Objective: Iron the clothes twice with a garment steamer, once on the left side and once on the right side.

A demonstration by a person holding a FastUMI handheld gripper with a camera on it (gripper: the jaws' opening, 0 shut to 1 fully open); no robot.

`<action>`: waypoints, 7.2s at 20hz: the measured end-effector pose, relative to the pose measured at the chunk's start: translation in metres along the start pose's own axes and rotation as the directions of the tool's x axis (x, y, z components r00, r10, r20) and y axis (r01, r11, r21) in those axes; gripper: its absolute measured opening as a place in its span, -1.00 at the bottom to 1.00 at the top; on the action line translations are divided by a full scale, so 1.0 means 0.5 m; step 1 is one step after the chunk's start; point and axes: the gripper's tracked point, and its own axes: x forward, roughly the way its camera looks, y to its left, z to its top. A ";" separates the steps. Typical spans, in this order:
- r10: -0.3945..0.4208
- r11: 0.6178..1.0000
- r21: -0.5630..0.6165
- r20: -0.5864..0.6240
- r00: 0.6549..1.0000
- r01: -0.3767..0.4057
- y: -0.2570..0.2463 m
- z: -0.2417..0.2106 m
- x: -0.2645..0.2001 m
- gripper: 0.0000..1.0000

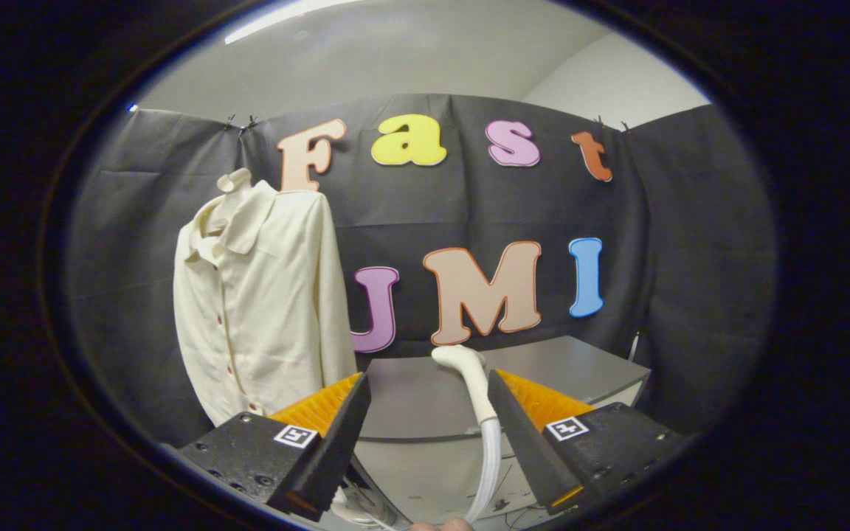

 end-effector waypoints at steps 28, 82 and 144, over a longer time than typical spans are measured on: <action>0.041 0.990 -0.106 -0.437 0.898 -0.097 -0.156 -0.241 0.491 0.53; 0.108 0.994 -0.015 -0.019 0.994 -0.109 0.819 -0.064 0.095 -0.23; -0.032 0.999 0.028 -0.017 0.999 0.032 0.539 0.027 0.098 -0.23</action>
